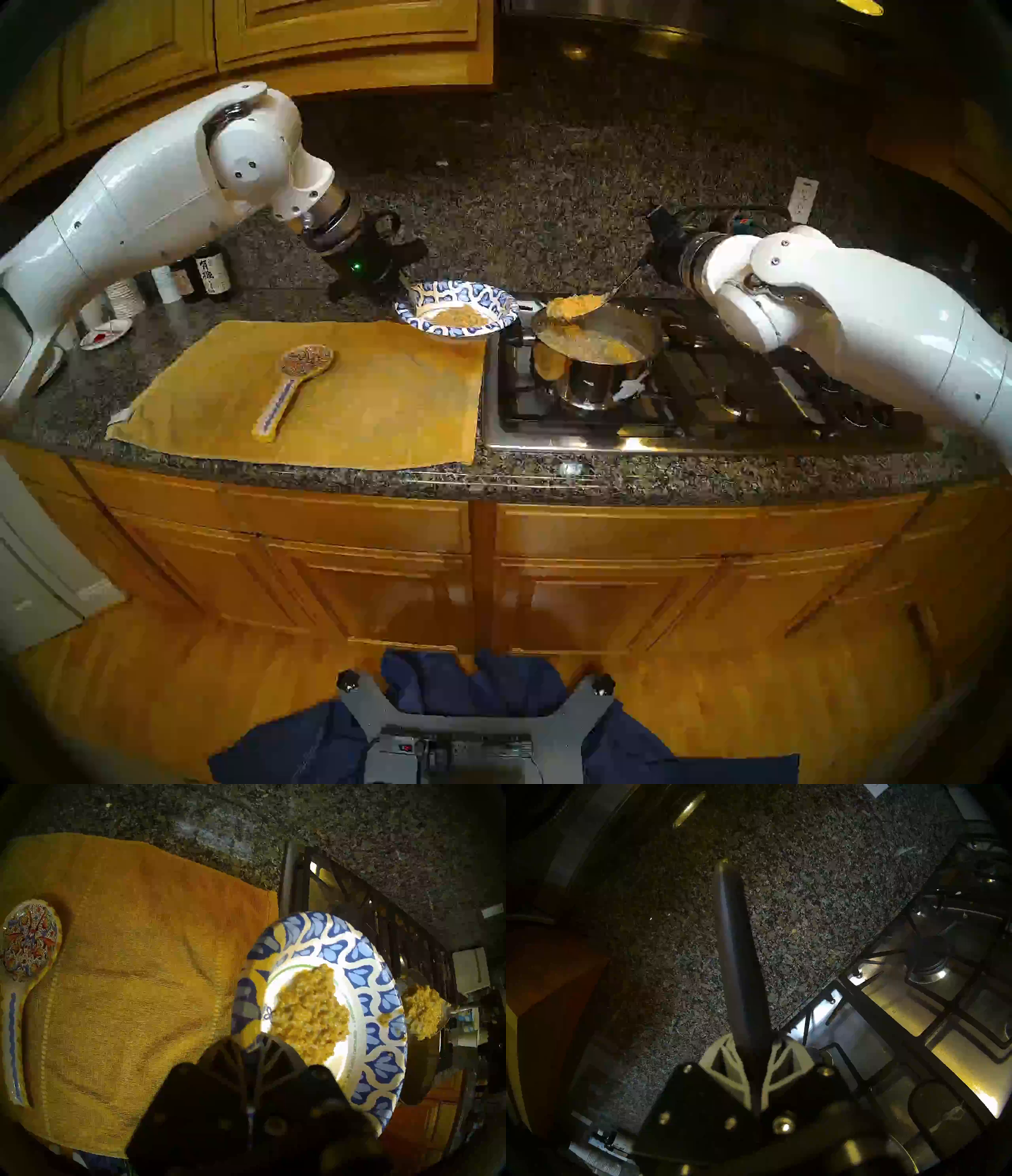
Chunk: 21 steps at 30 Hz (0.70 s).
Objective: Scoop oatmeal into bowl
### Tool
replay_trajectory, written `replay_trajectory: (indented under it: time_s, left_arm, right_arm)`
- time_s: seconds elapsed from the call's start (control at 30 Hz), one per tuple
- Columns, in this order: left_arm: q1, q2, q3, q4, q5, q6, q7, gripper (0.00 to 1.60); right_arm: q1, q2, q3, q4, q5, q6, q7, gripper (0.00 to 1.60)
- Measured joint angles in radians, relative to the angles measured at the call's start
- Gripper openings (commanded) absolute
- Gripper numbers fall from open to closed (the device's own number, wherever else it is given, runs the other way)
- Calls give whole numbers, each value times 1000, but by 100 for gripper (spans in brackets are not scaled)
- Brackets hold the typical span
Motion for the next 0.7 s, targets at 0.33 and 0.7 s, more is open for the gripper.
replay_trajectory:
  time_s: [0.33, 0.7]
  left_arm:
    - [5, 2, -3, -1, 0, 2, -2, 0]
    - [10, 3, -8, -2, 0, -1, 0, 0]
  right_arm:
    - [27, 23, 20, -42, 2, 1, -20, 0]
    - [49, 25, 39, -112, 15, 1, -45, 0]
